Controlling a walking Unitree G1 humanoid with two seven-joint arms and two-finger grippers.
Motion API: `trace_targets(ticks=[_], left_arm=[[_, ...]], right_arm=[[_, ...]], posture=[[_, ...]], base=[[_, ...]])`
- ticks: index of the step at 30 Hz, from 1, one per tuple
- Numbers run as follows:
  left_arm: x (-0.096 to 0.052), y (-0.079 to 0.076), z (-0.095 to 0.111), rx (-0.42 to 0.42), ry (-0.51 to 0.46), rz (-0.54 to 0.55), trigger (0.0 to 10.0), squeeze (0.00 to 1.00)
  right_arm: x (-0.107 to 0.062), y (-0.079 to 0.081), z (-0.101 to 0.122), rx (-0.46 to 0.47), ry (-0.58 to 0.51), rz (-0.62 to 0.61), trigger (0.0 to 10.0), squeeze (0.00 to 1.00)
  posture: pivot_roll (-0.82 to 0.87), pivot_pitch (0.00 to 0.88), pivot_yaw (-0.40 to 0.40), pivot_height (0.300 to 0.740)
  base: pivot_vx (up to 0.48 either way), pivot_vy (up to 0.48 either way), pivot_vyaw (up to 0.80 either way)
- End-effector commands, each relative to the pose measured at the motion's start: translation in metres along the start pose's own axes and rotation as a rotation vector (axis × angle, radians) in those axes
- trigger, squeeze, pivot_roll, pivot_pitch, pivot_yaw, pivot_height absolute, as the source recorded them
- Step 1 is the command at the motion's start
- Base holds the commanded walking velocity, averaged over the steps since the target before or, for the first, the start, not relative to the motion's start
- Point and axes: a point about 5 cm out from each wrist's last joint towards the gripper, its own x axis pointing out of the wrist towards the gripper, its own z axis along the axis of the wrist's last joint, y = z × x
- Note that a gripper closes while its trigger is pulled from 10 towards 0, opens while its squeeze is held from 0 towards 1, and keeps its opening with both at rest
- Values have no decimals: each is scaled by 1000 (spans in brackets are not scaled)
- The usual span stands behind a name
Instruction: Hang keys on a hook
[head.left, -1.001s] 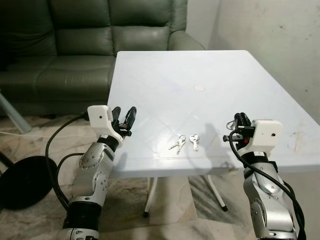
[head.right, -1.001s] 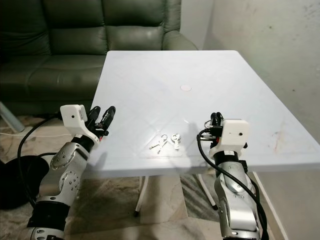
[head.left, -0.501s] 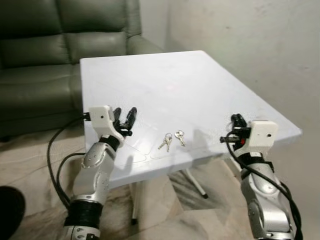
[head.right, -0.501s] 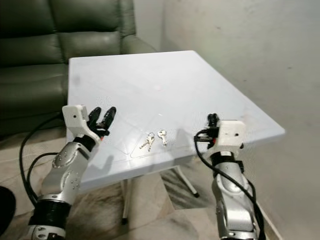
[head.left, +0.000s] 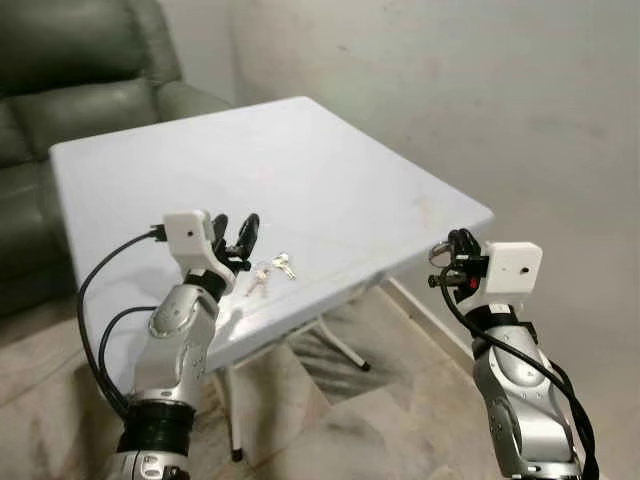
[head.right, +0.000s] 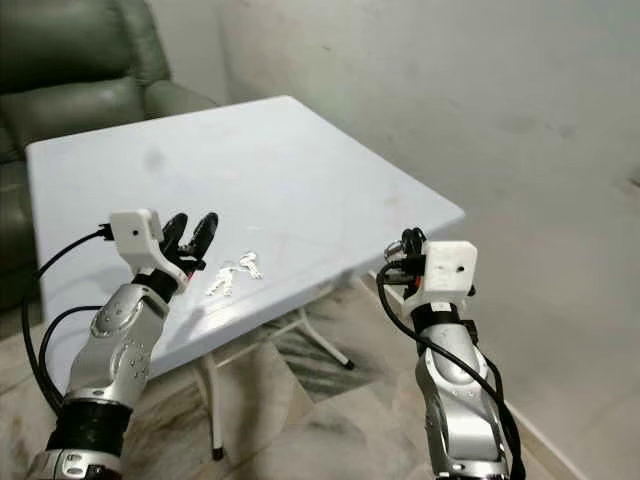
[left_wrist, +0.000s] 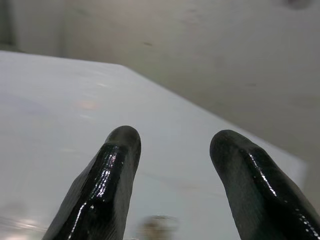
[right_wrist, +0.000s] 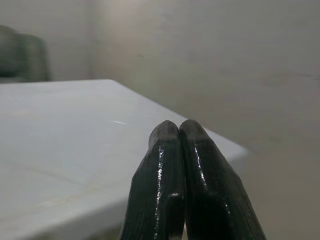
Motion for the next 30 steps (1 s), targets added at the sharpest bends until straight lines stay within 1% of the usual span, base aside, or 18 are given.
trace_targets(ticks=[1,4,6,8,15,16,19,30], left_arm=[[1,4,4,3,-2,17,10000,0],[2,6,2,-23,15,51,10000,0],[3,7,0,-6,34,80,10000,0],[4,8,0,15,39,91,10000,0],[3,7,1,-14,44,74,10000,0],[3,8,1,-35,40,76,10000,0],[2,8,3,-46,29,72,10000,0],[2,8,3,-61,27,75,10000,0]], right_arm=[[1,4,5,9,-21,15,10000,0],[1,4,5,9,-20,15,10000,0],[1,4,5,11,-16,13,10000,0],[1,4,6,24,-30,12,10000,0],[0,6,6,18,-32,18,10000,0],[0,5,7,12,-32,17,10000,0],[1,5,7,7,-34,19,10000,0],[0,5,8,9,-38,20,10000,0]], posture=[[30,70,-20,740],[30,70,-20,740],[32,73,-21,740],[32,73,-21,740],[37,89,-26,740],[37,90,-26,740],[36,94,-26,740],[32,101,-26,740]], base=[[0,0,-719],[0,0,-712],[0,0,-706],[0,0,0],[0,0,0],[0,0,0],[0,0,0],[388,0,0]])
